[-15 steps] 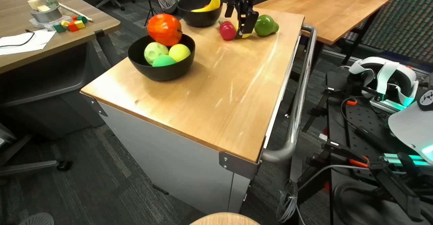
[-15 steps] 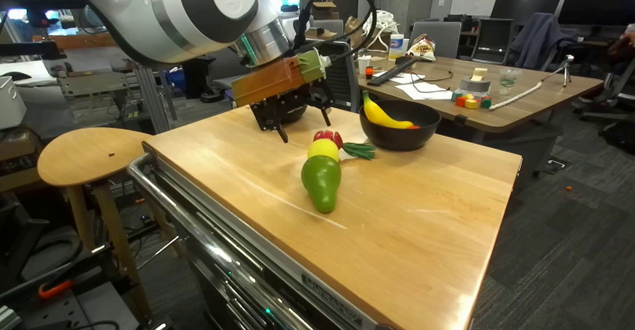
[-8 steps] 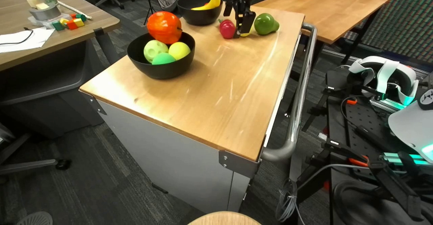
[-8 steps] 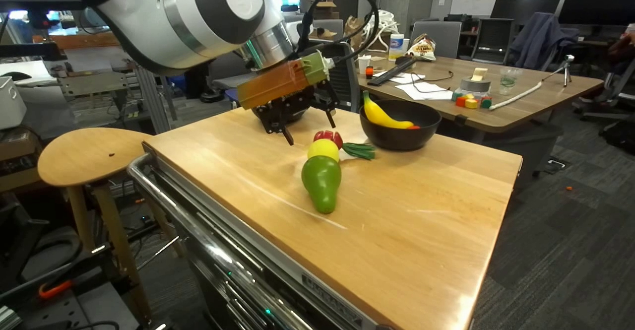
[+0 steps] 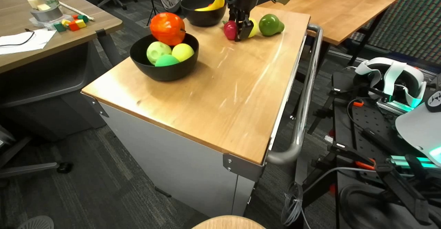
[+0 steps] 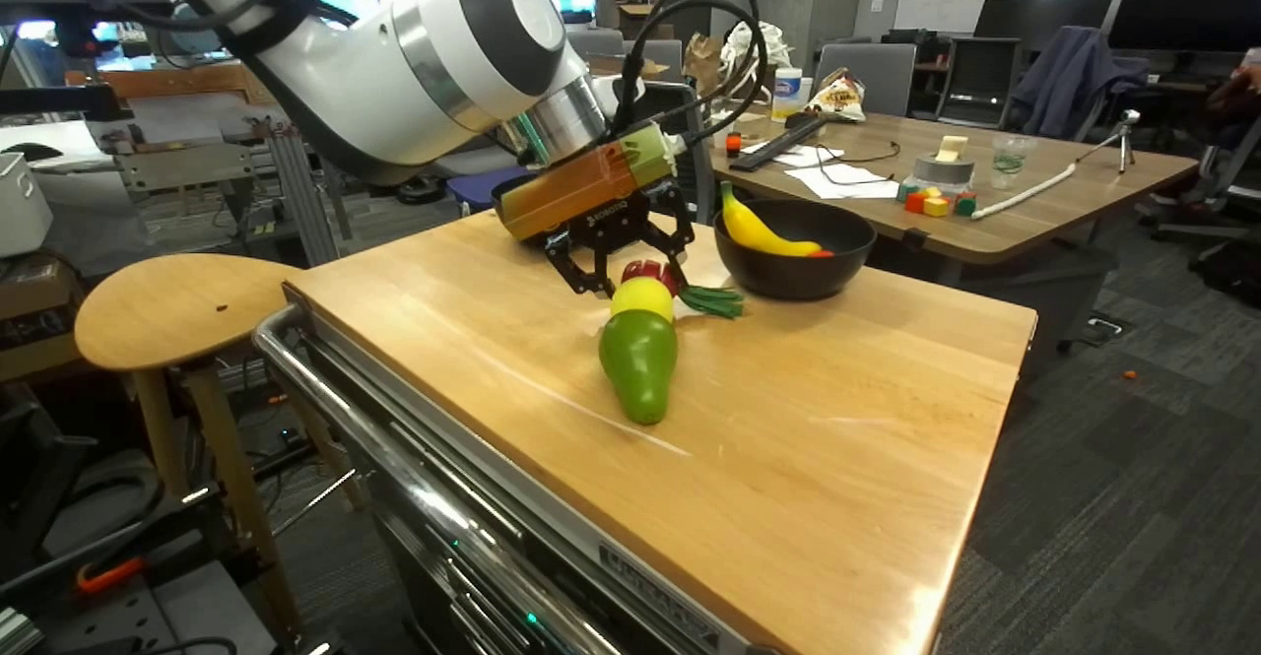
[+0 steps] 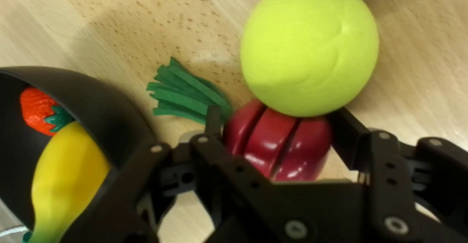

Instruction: Put the fruits and vegetables in the left bowl then put the remaining fruits and vegetables in the right bowl

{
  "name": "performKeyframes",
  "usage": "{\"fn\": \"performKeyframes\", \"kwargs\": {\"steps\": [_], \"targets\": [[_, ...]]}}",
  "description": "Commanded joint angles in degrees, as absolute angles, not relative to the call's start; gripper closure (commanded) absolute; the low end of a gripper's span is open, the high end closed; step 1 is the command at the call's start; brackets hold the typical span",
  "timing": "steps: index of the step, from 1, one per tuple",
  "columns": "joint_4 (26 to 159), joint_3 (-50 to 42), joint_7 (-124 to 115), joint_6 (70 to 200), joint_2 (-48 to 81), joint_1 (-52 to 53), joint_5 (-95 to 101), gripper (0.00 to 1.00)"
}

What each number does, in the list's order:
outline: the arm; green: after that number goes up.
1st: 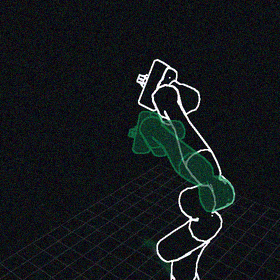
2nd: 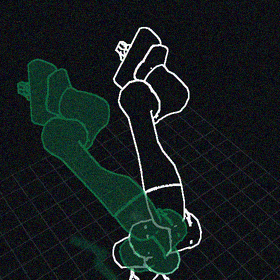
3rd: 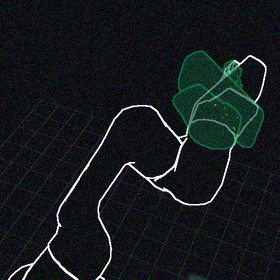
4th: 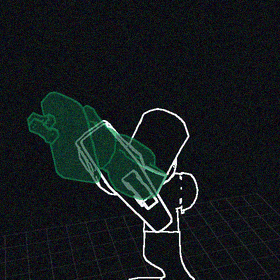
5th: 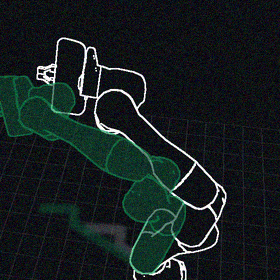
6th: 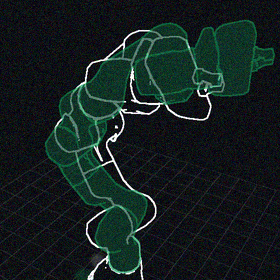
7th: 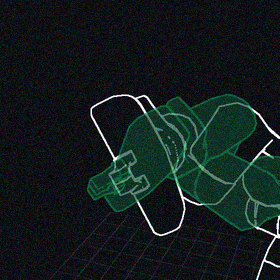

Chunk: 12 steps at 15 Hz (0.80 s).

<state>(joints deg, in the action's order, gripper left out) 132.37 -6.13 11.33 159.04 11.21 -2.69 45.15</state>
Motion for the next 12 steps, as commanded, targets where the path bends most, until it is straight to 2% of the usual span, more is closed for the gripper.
{"fn": "performKeyframes", "kwargs": {"steps": [1, 3, 7, 12], "targets": [[127.35, -5.91, 11.49, 157.61, 15.66, -2.34, 45.54, 0.49], [125.67, -5.8, 11.85, 156.97, 16.78, -2.32, 45.44, 0.51], [125.76, -5.42, 14.07, 157.27, 16.25, -2.82, 45.16, 0.62], [131.48, -1.7, 27.41, 158.64, 11.42, -4.94, 39.48, 0.62]]}}
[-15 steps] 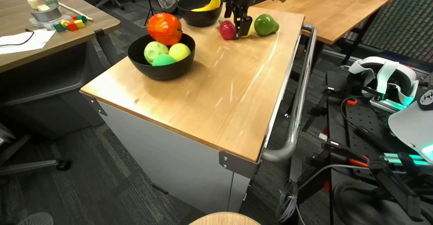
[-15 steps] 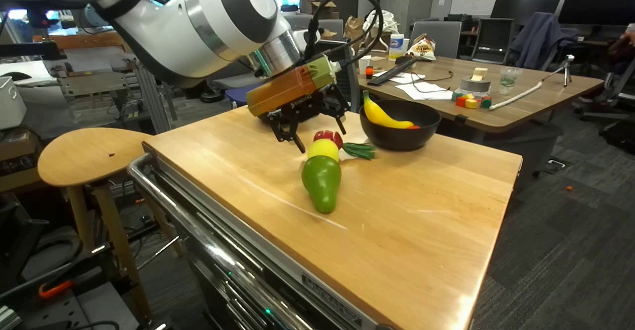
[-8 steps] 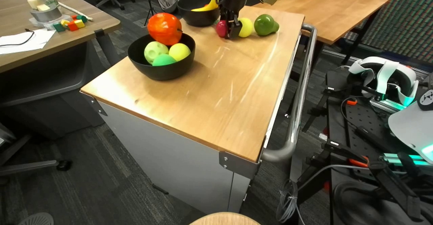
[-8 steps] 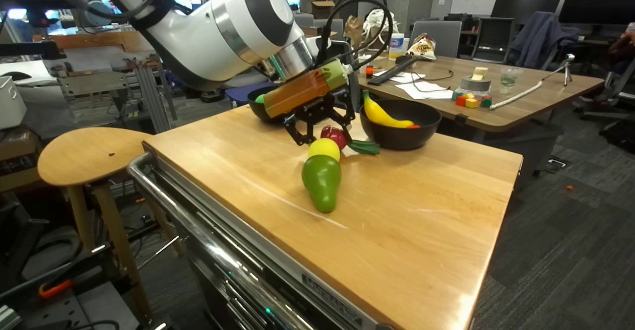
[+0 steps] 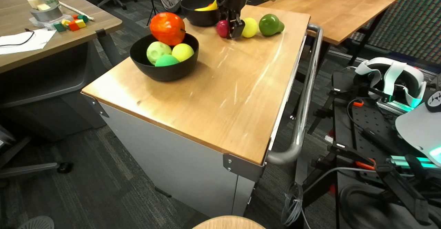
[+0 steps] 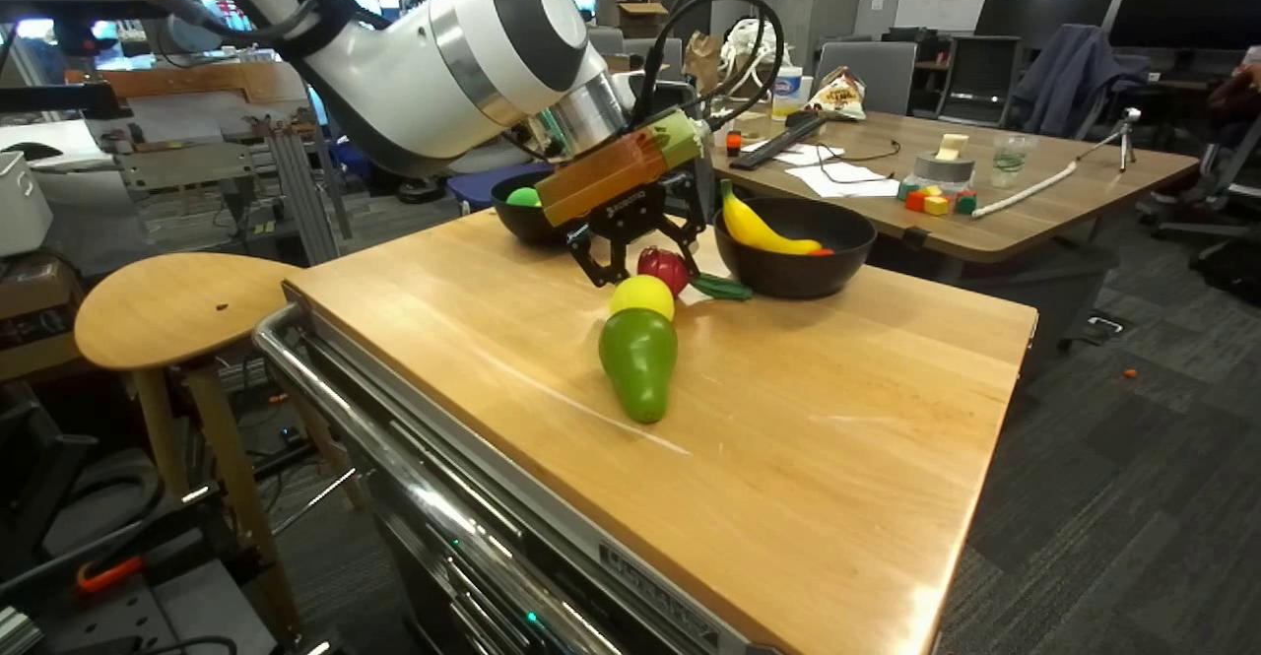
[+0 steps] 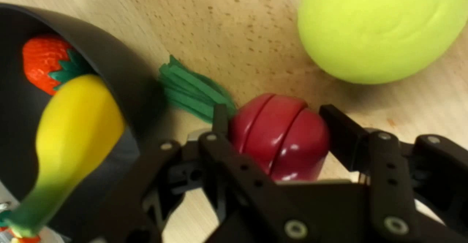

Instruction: Put the fruits and vegetables in the left bowl then put the remaining fruits and vegetables in the right bowl

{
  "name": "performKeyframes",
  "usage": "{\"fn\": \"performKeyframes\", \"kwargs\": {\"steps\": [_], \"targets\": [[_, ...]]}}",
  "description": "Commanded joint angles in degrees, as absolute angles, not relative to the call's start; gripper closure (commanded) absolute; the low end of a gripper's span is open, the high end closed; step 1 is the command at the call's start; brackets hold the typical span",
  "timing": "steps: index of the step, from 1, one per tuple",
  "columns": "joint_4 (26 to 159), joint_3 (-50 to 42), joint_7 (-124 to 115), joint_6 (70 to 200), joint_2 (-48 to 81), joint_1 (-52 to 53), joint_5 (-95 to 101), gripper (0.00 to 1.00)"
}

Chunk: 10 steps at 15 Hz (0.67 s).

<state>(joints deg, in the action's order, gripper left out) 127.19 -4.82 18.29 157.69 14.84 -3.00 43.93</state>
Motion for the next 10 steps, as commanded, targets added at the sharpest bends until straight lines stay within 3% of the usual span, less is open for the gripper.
{"fn": "performKeyframes", "kwargs": {"steps": [1, 5, 10], "targets": [[132.97, -0.84, 30.8, 159.26, 9.8, -5.23, 38.09, 0.62], [137.41, 2.33, 43.2, 160.21, 2.77, -5.15, 29.34, 0.62], [131.8, 2.24, 43.67, 156.93, -2.37, -1.79, 19.73, 0.62]]}}
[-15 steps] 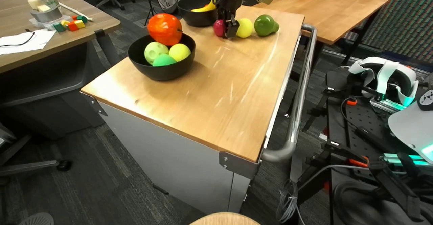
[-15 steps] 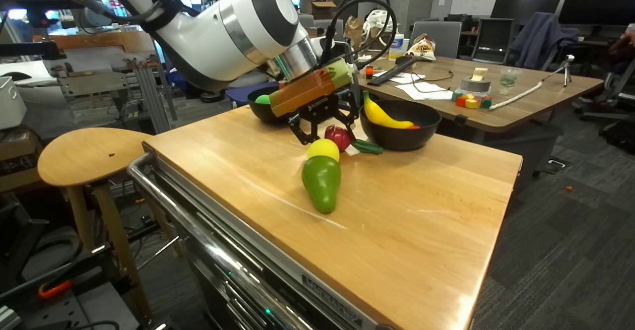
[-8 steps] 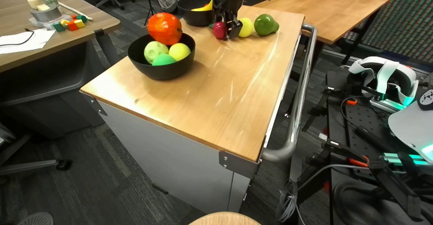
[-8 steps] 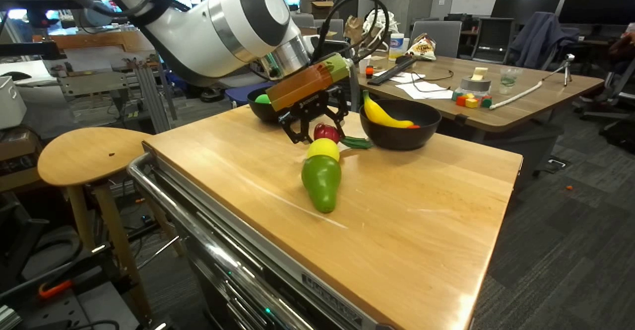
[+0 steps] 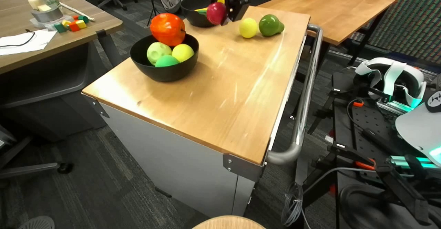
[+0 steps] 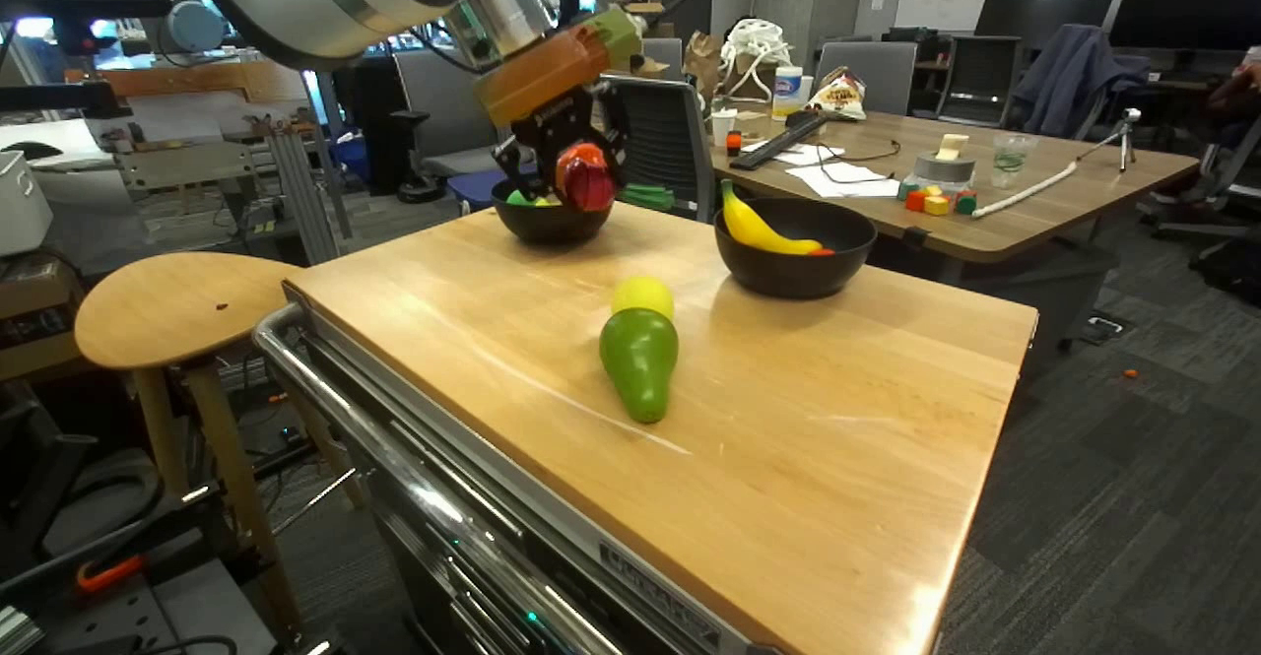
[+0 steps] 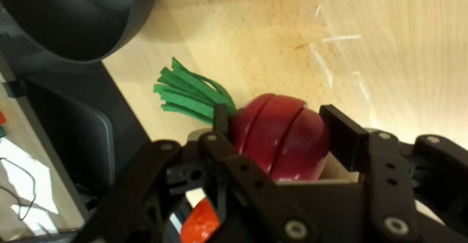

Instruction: Put the fruits and vegetables in the left bowl then put the remaining fruits and vegetables in the right bowl

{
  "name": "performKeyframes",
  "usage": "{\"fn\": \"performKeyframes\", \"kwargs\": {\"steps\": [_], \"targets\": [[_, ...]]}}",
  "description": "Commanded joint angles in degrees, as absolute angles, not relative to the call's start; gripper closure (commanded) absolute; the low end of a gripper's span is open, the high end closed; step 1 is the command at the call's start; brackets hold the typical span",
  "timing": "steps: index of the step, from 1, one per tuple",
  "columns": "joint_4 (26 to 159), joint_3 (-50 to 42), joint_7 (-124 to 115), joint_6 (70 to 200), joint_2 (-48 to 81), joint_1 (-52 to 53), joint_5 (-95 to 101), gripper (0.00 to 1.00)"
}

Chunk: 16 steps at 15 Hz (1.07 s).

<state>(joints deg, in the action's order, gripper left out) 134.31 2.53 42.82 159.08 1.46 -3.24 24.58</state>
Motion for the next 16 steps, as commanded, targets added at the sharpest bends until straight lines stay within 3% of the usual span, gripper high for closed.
{"fn": "performKeyframes", "kwargs": {"steps": [1, 5, 12, 16], "targets": [[129.74, 1.85, 42.62, 156.24, -2.51, -1.53, 18.59, 0.62], [116.54, 0.44, 42.29, 148.6, 1.84, -1.79, 13.57, 0.62], [93.31, -2.14, 40.24, 122.7, 18.22, -3.25, 14.53, 0.62], [82.05, -2.66, 39.51, 116.9, 27.76, -4.26, 14.74, 0.62]]}}
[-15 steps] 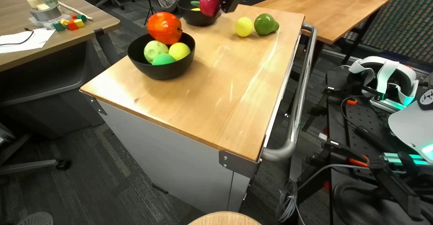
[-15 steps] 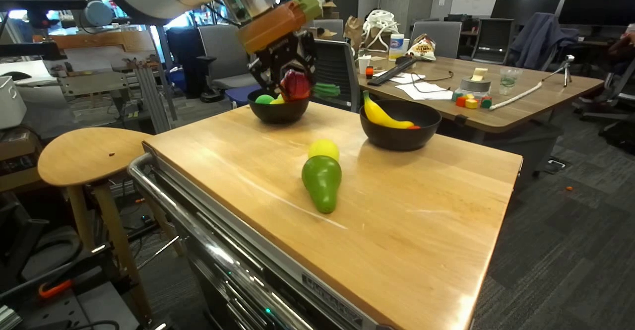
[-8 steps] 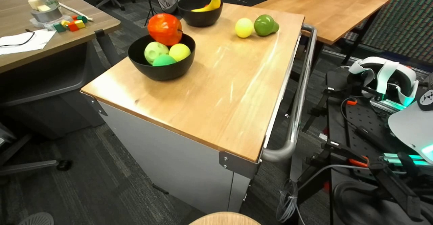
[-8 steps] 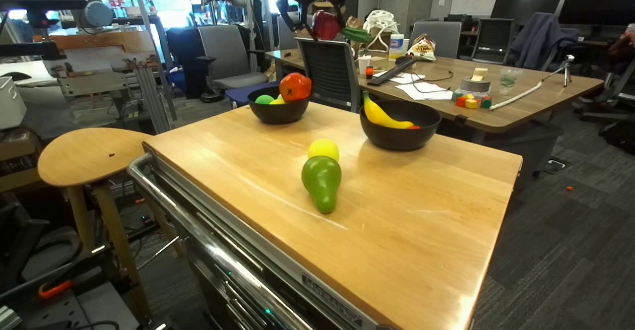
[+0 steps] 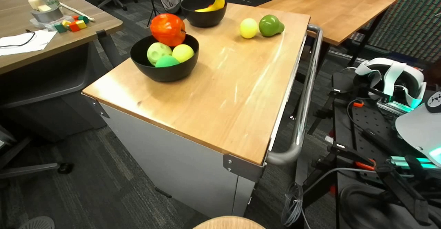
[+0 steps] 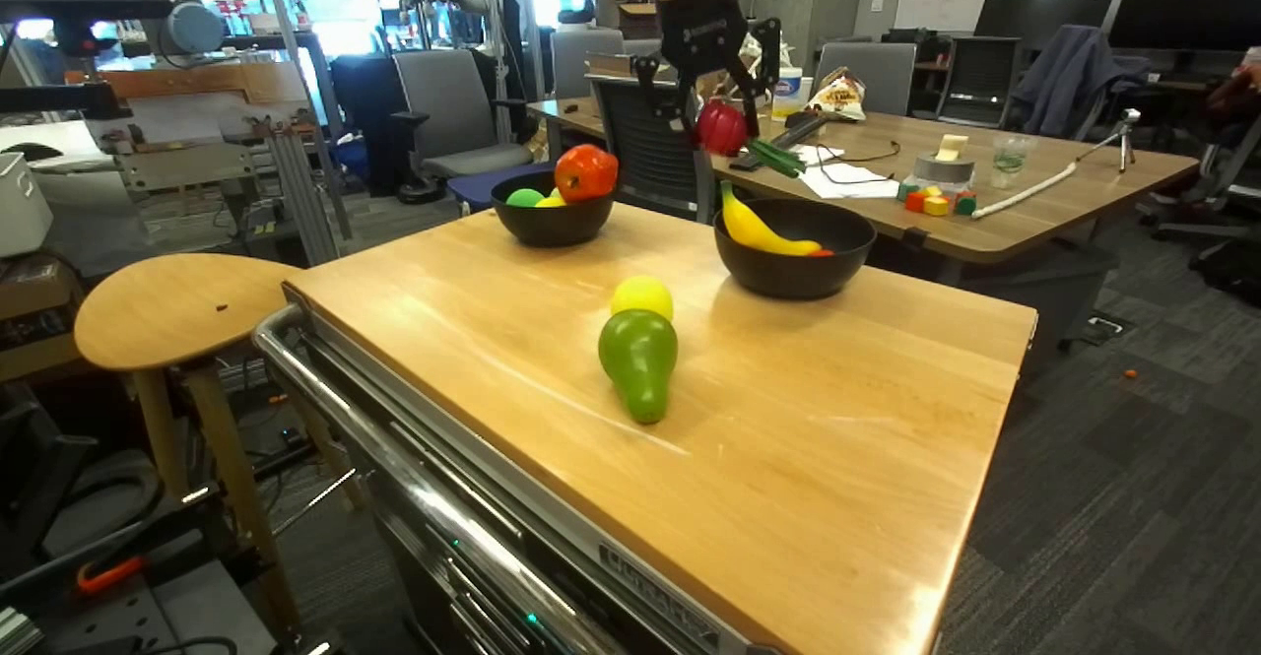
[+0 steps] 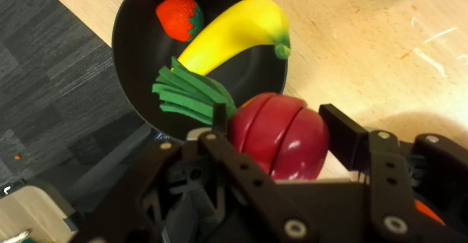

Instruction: Put the fruits and vegetables in the left bowl then put the remaining fruits and vegetables in the right bowl

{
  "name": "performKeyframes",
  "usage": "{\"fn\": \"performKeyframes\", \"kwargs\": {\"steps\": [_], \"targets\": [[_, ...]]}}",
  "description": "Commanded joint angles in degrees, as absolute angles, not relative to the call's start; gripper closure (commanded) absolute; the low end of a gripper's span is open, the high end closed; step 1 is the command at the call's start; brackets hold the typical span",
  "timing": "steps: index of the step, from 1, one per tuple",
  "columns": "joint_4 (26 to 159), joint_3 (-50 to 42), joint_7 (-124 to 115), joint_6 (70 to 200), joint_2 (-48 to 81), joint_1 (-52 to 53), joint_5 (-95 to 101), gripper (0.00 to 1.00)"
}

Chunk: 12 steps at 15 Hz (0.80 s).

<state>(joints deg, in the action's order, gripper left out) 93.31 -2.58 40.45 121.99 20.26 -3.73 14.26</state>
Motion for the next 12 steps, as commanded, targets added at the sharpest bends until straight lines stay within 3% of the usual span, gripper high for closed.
{"fn": "performKeyframes", "kwargs": {"steps": [1, 6, 7, 8, 10, 12], "targets": [[79.28, -2.61, 39.75, 115.76, 29.86, -4.54, 14.61, 0.62], [65.5, -2.94, 39.92, 107.85, 39.09, -5.36, 14.86, 0.62], [62.85, -3.01, 40.08, 105.91, 40.86, -5.5, 14.9, 0.25], [60.28, -2.94, 40.44, 103.73, 42.37, -5.65, 14.74, 0.1], [55.35, -2.5, 41.54, 99.59, 44.84, -6.01, 14.06, 0.01], [51.1, -2.06, 42.56, 96.59, 46.36, -6.19, 13.55, 0.0]]}}
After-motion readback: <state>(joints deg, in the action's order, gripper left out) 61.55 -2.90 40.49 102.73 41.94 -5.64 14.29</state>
